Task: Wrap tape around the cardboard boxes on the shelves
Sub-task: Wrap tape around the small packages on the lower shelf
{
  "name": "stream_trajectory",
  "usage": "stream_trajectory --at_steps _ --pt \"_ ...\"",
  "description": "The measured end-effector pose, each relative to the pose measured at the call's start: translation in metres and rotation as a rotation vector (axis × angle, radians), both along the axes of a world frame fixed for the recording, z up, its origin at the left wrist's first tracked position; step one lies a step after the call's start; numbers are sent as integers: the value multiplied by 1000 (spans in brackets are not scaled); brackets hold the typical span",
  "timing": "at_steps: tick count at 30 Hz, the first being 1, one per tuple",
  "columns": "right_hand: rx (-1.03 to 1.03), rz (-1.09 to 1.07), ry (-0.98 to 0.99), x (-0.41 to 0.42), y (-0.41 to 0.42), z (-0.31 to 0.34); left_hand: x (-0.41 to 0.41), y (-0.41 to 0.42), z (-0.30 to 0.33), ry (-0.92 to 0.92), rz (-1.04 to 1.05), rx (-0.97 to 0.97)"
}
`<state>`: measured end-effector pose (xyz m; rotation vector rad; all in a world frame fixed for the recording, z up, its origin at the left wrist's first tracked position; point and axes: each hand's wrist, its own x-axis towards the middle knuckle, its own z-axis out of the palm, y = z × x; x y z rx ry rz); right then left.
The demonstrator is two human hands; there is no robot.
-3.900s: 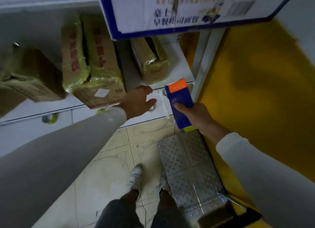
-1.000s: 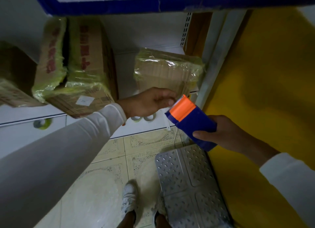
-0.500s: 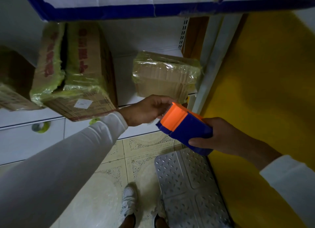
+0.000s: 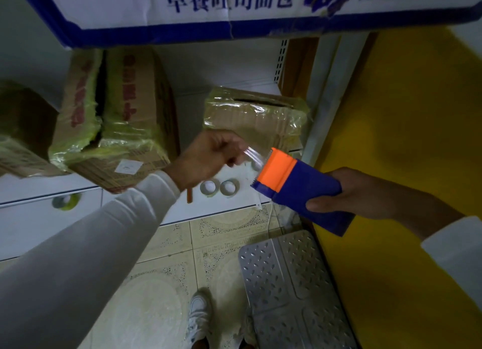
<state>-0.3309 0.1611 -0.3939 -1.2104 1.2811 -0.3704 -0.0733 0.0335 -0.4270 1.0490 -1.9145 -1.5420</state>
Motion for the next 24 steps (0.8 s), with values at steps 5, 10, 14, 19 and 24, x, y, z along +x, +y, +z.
stream_trajectory --at_steps 5,10,14,19,24 --pt "-34 -9 232 -43 -28 28 16 -36 11 -21 169 -36" --pt "-92 1 335 -45 -82 55 -3 -66 28 -36 345 -36" --pt "-151 -6 416 -49 -113 58 -6 -88 20 -52 440 -64" --pt "-172 -7 458 -43 -143 66 -1 -104 9 -80 502 -104" --pt "-130 101 510 -22 -157 71 0 -111 11 -204 611 -252"
